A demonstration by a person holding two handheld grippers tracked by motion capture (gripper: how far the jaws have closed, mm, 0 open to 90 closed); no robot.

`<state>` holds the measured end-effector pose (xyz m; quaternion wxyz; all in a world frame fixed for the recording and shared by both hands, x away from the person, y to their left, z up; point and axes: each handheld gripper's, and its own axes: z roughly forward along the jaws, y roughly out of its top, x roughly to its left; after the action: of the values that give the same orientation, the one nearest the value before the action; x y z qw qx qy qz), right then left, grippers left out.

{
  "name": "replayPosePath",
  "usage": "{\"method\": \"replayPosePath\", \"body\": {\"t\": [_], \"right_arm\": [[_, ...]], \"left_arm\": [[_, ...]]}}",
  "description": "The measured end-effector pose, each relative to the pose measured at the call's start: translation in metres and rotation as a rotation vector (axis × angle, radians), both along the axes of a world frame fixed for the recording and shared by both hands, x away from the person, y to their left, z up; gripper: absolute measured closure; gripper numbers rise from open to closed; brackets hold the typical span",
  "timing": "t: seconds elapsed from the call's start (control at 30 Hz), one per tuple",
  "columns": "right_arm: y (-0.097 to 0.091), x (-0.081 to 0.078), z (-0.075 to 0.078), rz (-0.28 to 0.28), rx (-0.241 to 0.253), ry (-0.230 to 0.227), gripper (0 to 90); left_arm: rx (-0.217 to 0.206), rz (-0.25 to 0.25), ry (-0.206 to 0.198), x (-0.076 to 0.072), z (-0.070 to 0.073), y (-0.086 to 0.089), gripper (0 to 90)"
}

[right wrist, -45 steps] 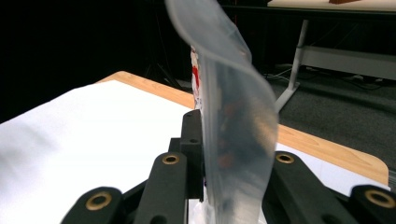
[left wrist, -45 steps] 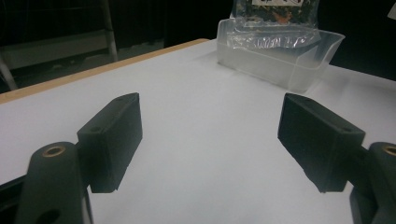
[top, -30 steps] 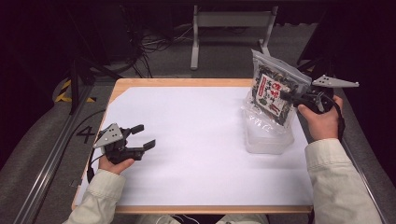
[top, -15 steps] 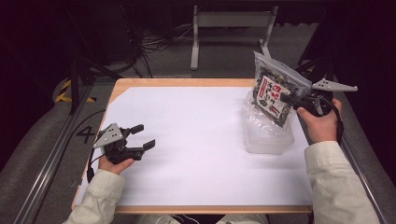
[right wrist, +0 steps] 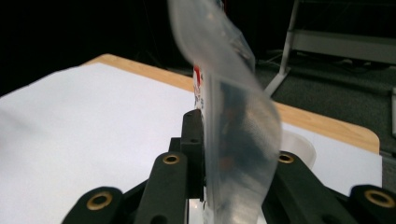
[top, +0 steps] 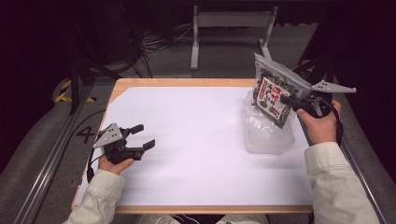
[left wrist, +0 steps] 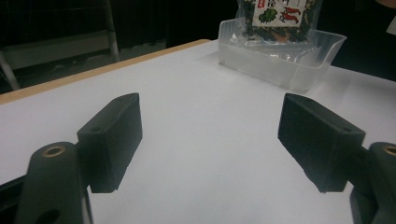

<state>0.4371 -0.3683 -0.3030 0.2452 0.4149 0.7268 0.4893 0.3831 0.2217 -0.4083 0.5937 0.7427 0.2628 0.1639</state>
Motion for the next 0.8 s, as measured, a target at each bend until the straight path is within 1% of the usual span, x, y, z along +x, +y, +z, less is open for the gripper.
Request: {"method": "replayPosePath", "body": {"t": [0.07,0.17,0.23,0.27,0.37,0.53,0.73,0.77,0.8], "right_arm": [[0.002,0.002,-0.004,0.008,-0.032,0.022,76.2],[0.004,0.002,-0.01,0.013,-0.035,0.028,76.3],[0.003,0.002,-0.013,0.013,-0.026,0.026,76.2],[0.002,0.002,-0.014,0.013,-0.02,0.024,76.2],[-0.001,0.001,-0.02,0.01,-0.001,0.025,76.2],[-0.001,-0.001,-0.029,0.014,-0.002,0.025,76.1],[-0.005,-0.004,-0.035,0.01,0.018,0.01,76.1],[-0.006,-0.004,-0.037,0.01,0.023,0.006,76.1],[-0.007,-0.005,-0.038,0.009,0.027,0.003,76.1]], "left_arm": [[0.003,0.001,0.001,0.0,0.0,0.001,22.8],[-0.007,0.007,0.0,0.0,0.001,0.002,22.8],[-0.012,0.007,0.005,0.0,0.0,0.003,22.8],[-0.007,0.007,-0.002,0.001,0.0,0.003,22.8],[-0.004,0.007,0.006,0.001,0.0,0.002,22.8],[-0.003,0.007,0.003,0.001,0.0,0.002,22.8],[0.007,0.004,0.003,0.001,0.0,0.001,23.0],[0.011,0.005,-0.002,0.001,0.0,0.001,23.0],[0.006,0.005,0.001,0.001,-0.001,0.001,23.0]]}}
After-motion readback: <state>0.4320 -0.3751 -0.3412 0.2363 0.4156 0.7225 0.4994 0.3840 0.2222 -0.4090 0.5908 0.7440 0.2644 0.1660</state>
